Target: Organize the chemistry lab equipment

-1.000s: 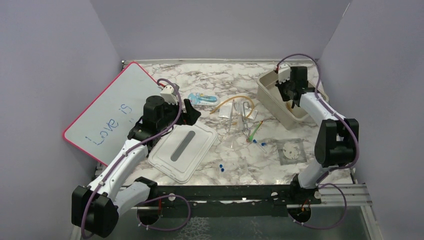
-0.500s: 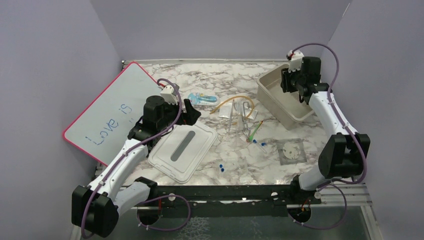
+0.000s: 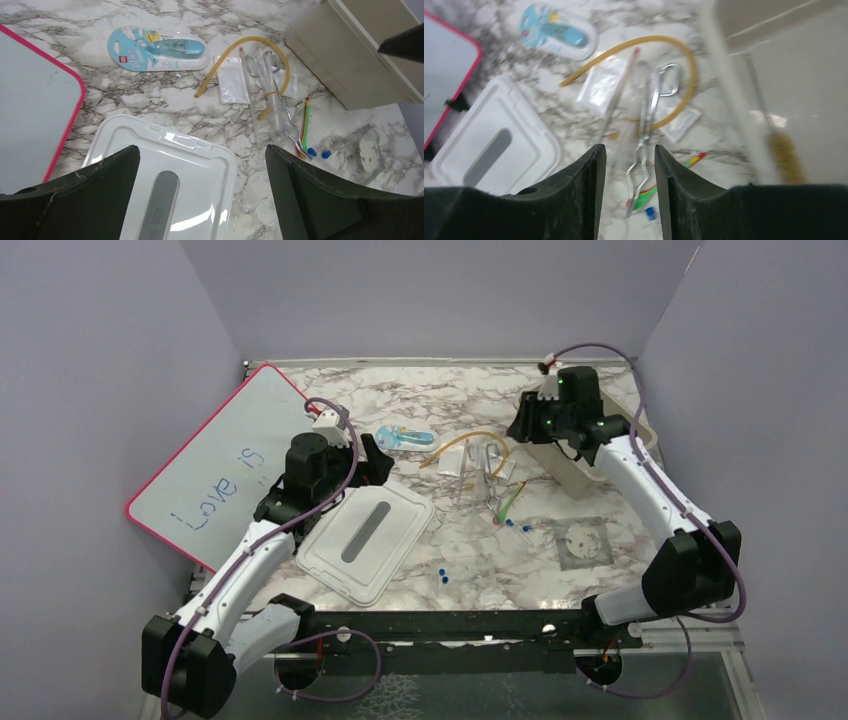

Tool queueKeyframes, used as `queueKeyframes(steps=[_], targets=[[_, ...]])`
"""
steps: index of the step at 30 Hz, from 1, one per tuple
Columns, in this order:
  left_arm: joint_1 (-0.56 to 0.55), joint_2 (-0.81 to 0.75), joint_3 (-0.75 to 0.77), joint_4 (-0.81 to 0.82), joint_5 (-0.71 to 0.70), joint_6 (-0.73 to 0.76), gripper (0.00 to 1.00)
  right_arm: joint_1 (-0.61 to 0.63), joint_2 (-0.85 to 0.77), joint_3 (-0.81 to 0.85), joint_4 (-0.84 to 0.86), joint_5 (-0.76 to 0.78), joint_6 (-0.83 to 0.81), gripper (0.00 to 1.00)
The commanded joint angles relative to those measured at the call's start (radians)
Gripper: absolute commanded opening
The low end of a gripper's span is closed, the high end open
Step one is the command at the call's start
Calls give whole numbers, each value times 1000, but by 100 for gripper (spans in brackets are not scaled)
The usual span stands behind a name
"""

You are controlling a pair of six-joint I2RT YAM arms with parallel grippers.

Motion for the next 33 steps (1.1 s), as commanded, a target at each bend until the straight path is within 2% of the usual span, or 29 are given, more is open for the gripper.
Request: queueKeyframes(steps=[1,4,7,9,17,25,29,33], targets=[[-4,-38,-18,-23,-149,25,99,158,-78,-67,12,13,117,45],[-1,-24,-9,-34,-141,25,99,255,-63,-125,70,81,163,46],[-1,-24,-10,-26,-109,26,99,309,21,-132,87,186,214,48],[-1,-26,-14,-10,-79,38,99,326,87,-118,85,253,240,49],[-1,-30,-31,36,19,39,99,342,349,15,37,344,283,51],[-2,-23,-36,62,88,36,99,345,449,62,29,379,277,44],[-1,-20,-38,68,102,34,99,347,472,71,28,381,256,37],[-1,-18,-37,69,102,34,99,347,492,79,26,388,244,36]])
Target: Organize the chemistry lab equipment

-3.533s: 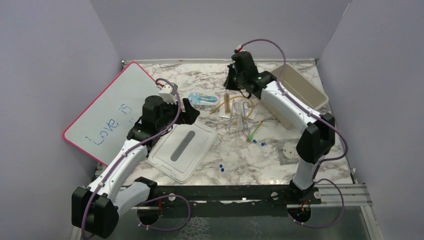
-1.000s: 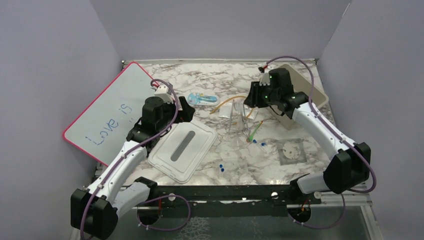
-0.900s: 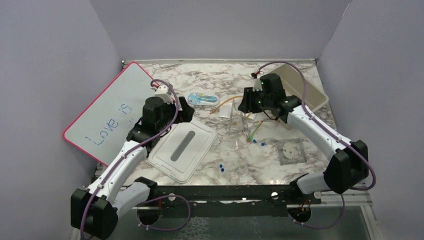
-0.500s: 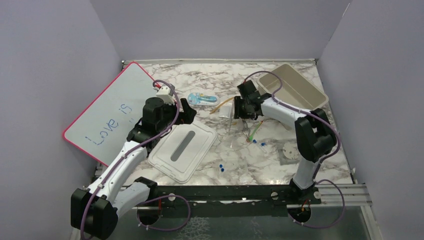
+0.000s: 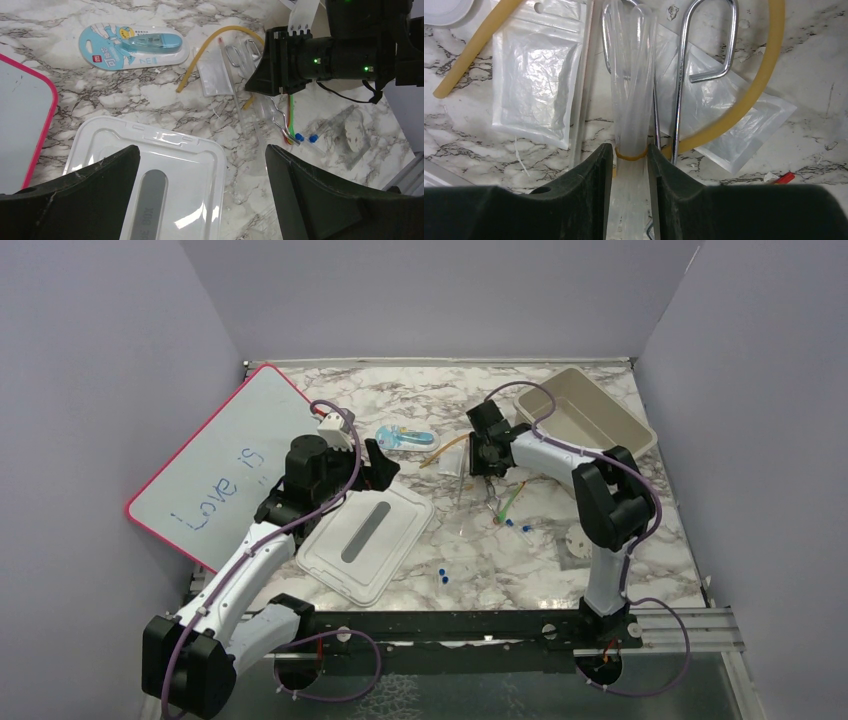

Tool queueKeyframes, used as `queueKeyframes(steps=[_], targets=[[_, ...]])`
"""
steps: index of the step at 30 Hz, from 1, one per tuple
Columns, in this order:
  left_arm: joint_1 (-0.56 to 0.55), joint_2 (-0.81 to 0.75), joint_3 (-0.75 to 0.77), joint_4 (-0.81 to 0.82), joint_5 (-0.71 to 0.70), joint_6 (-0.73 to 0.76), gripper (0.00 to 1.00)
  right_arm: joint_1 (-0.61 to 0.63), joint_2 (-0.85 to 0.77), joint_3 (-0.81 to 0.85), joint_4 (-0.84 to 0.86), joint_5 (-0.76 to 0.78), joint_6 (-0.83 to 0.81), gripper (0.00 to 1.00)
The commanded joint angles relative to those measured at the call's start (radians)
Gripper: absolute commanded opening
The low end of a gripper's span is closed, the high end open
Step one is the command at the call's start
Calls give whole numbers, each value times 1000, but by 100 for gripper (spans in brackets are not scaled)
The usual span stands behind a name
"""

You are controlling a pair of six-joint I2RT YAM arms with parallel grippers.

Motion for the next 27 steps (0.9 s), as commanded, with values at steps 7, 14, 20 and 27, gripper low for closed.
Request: queueKeyframes(steps=[7,14,20,27], targets=[[-1,-2,-9,38,33,10,99,13,-2,53,-20,52,-50,23],[-1,-11,-9,35,30,11,99,13,-132,74,-43,35,-89,23],[-1,-16,-10,35,29,10,99,12,-244,135,-59,72,-175,23],[-3,-35,-11,35,29,8,99,-92,-363,173,-27,170,-429,23]])
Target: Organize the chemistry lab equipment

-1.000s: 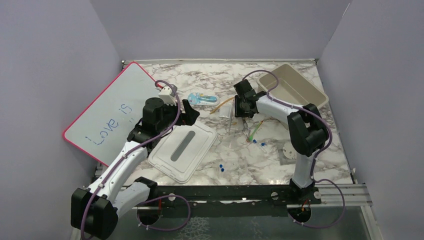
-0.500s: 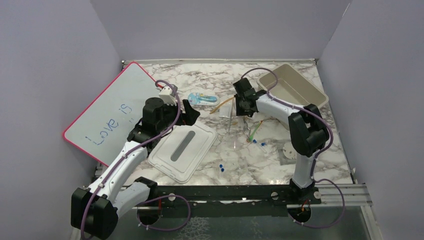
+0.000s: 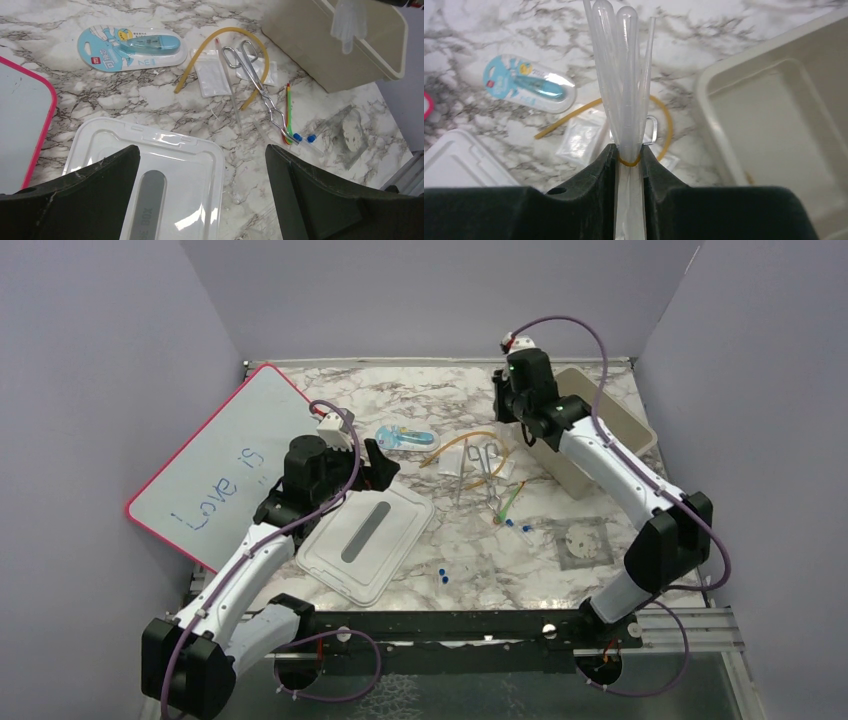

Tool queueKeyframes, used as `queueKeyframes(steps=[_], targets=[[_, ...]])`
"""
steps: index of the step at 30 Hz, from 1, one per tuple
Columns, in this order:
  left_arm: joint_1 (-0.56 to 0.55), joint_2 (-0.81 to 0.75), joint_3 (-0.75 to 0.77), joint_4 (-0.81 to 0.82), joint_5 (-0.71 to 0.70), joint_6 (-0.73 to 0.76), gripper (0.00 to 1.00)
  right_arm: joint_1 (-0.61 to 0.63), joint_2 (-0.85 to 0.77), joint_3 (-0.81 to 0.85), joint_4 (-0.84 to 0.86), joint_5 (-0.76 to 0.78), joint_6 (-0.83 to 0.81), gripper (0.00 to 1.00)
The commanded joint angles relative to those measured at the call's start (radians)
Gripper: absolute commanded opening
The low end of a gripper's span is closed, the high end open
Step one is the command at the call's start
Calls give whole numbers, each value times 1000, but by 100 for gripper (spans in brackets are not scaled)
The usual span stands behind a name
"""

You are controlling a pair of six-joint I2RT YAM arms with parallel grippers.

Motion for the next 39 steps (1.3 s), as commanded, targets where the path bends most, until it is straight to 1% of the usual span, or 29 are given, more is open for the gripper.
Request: queueKeyframes(steps=[1,6,11,14,15,18,20,23,27,29,32,33,34,35,36,39], targets=[[-3,-34,-12,32,20,8,99,-91,-92,-6,33,100,-254,23],[-6,-34,-10,29,15,8,99,-283,-183,-63,99,-48,-382,23],[-13,-19,-7,29,14,11,99,-444,-155,-121,107,-211,-562,20],[-21,16,5,10,1,20,99,-500,-124,-174,148,-179,-623,18],[-25,29,7,9,1,21,99,-521,-113,-180,138,-203,-636,18],[-37,51,13,16,6,22,99,-532,-70,-192,90,-298,-694,18],[-38,58,16,19,6,19,99,-532,-24,-184,59,-333,-723,18],[-39,67,22,27,15,16,99,-532,56,-149,25,-320,-728,18],[-41,98,52,41,47,6,99,-532,162,-102,-23,-306,-745,20],[-43,118,70,46,53,4,99,-532,200,-95,-44,-297,-752,22],[-43,145,95,53,41,-3,99,-532,219,-109,-45,-309,-756,30],[-43,155,101,58,40,-8,99,-532,222,-109,-44,-315,-755,35],[-43,165,107,64,41,-14,99,-532,226,-105,-47,-319,-753,37],[-43,175,113,67,44,-20,99,-532,230,-95,-54,-322,-744,44],[-43,184,119,69,49,-22,99,-532,232,-86,-61,-321,-731,49],[-43,205,143,62,70,12,99,-532,221,-44,-81,-301,-657,53]])
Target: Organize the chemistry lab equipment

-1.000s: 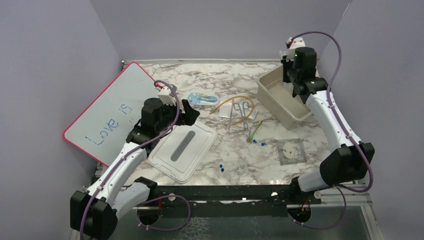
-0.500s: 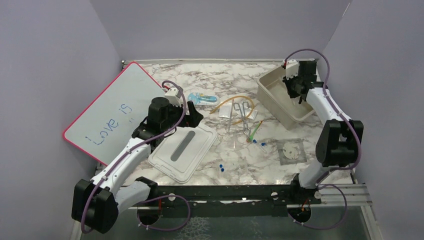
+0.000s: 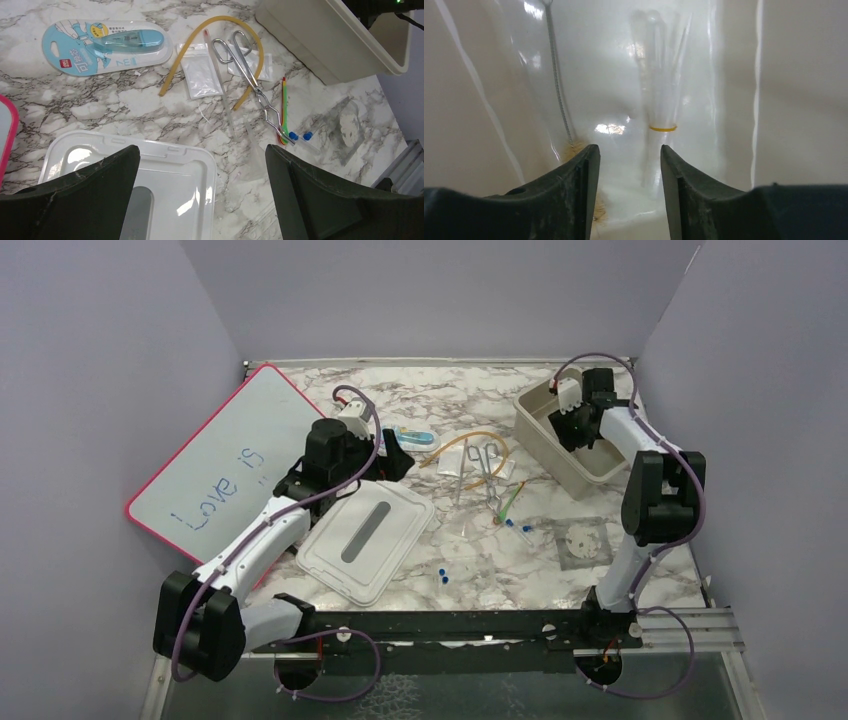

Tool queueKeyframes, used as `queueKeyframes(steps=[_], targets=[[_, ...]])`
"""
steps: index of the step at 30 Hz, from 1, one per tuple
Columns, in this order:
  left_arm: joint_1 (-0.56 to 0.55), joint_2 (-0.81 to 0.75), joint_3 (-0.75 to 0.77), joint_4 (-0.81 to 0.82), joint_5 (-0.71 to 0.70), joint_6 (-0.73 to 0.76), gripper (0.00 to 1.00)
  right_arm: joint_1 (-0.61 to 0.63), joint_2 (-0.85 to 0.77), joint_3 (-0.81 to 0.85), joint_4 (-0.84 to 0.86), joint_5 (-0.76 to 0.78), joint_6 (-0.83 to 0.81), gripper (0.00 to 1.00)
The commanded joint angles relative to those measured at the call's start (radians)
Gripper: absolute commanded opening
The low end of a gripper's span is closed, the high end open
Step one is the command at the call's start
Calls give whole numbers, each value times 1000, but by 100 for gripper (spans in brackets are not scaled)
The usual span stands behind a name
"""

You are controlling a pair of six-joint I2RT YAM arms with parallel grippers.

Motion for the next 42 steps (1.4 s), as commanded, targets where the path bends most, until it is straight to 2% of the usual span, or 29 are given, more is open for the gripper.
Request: queueKeyframes(steps=[1,8,10,14,19,23,25,28,31,35,42], targets=[[-4,24,61,20,42,36,99,0,-13,88,-40,2,97,54],[-4,18,71,-14,40,74,99,0,-103,156,-98,-50,245,55],[-3,22,72,-15,51,72,99,1,-130,172,-122,-70,290,52],[-3,29,73,-14,32,50,99,8,-216,180,-158,-286,352,49],[-4,19,55,7,22,27,99,82,-341,128,-96,-410,493,46],[-4,8,44,17,12,23,99,138,-423,5,30,-478,727,46],[-3,0,38,21,6,23,99,198,-452,-77,101,-458,819,45],[-4,-14,27,29,-27,8,99,322,-466,-168,148,-296,907,42],[-3,-34,9,39,-61,-15,99,399,-425,-217,156,-243,928,39],[-4,-72,-22,68,-118,-29,99,457,-349,-233,109,-106,929,38],[-4,-97,-38,67,-166,-30,98,489,-226,-254,121,-10,886,41]])
